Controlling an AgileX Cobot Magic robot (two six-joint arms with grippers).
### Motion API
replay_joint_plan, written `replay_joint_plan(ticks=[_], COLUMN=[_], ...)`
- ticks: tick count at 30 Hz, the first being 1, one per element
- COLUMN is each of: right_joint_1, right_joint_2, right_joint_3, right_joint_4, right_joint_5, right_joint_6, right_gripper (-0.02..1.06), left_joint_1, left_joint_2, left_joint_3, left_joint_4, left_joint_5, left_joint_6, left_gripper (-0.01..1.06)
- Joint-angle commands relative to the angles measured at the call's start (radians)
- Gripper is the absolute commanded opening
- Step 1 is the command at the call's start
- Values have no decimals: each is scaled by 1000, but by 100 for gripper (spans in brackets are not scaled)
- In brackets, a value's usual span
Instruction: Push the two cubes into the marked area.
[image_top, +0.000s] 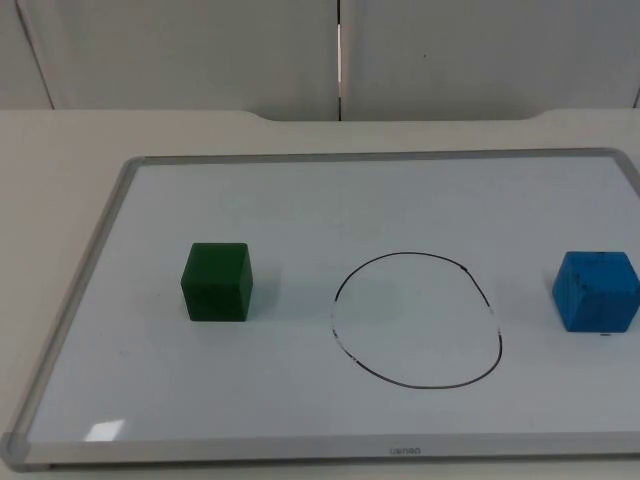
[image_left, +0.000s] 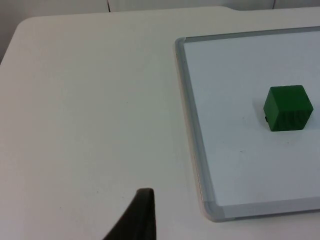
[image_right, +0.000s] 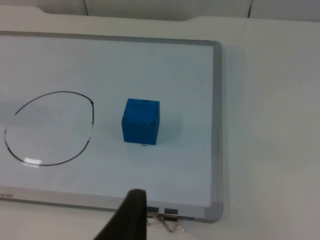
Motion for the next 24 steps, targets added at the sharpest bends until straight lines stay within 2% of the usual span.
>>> replay_joint_plan(ticks=[1,11,15,19,20,24], right_joint_1=[-5,-5,-5,-5,-5,-5], right_joint_2=[-4,-4,-4,-4,-4,-4], right_joint_3=[7,7,7,7,7,7], right_joint_4=[3,3,3,3,3,3], right_joint_5=[-4,-4,-4,-4,-4,-4], right_joint_6=[0,0,0,0,0,0], right_gripper=[105,105,105,105,105,105], left_joint_1=[5,5,5,5,5,5], left_joint_2=[-4,-4,7,83,83,167], left_joint_3=[6,0,-14,-26,-26,-26], left_joint_4=[-14,-64,-64,-64,-64,-108], left_joint_5=[-11,-26,-32,-80,-80,-168], left_joint_6=[-9,-9,-9,-9,-9,50], left_gripper=[105,105,100,81,81,65])
